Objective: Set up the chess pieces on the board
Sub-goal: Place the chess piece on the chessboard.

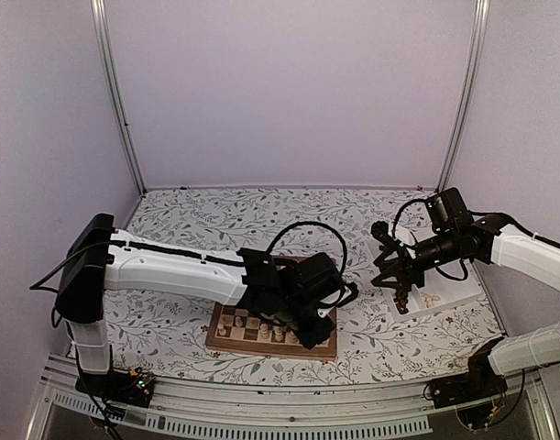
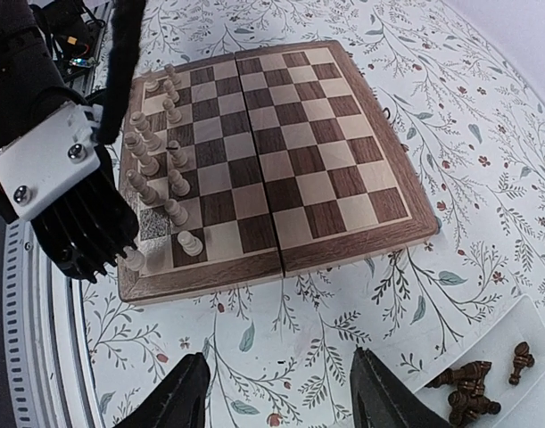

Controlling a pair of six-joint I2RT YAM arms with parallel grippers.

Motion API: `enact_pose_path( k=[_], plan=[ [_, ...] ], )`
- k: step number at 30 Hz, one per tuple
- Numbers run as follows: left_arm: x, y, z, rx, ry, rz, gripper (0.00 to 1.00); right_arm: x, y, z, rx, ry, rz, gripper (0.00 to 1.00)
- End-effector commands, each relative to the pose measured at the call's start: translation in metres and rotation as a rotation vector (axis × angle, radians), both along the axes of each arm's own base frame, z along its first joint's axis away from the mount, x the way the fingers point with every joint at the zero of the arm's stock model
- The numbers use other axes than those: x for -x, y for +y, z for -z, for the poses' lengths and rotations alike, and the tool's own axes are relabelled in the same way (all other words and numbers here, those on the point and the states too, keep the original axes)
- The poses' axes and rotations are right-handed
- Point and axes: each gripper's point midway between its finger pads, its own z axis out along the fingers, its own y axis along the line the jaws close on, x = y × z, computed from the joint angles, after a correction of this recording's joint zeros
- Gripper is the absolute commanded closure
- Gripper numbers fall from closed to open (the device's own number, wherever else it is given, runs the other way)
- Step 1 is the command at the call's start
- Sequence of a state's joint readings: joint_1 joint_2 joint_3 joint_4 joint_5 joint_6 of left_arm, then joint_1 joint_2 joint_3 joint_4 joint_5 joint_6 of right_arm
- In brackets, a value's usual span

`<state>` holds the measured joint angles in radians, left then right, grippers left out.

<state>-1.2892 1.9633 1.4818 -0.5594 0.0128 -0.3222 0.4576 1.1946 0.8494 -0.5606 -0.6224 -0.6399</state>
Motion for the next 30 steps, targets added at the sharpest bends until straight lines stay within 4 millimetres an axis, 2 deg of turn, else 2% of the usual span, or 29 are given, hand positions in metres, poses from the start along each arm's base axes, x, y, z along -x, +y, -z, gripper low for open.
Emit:
enact_pose_path(
  k=[1,7,11,21,26,30],
  plan=[
    [0.005,0.003,0.005,-0.050,-0.006,0.027,0.92,-0.005,-0.003,0.004,0.006,-0.001,0.029,0.42],
    [-0.001,0.007,0.019,-0.113,-0.024,0.009,0.92,-0.006,-0.003,0.006,0.012,0.001,0.031,0.42],
    [-0.002,0.005,0.021,-0.115,-0.027,0.007,0.90,-0.005,-0.003,0.008,0.013,0.006,0.030,0.42],
    [-0.001,0.003,0.017,-0.117,-0.033,0.010,0.73,-0.005,-0.004,0.008,0.013,0.008,0.033,0.42],
    [0.000,-0.004,0.003,-0.096,-0.044,0.014,0.69,-0.012,-0.010,-0.001,0.010,0.009,0.072,0.42],
    [-0.003,-0.010,-0.034,-0.055,-0.075,0.016,0.67,-0.034,-0.043,-0.013,0.042,0.041,0.186,0.43]
  ],
)
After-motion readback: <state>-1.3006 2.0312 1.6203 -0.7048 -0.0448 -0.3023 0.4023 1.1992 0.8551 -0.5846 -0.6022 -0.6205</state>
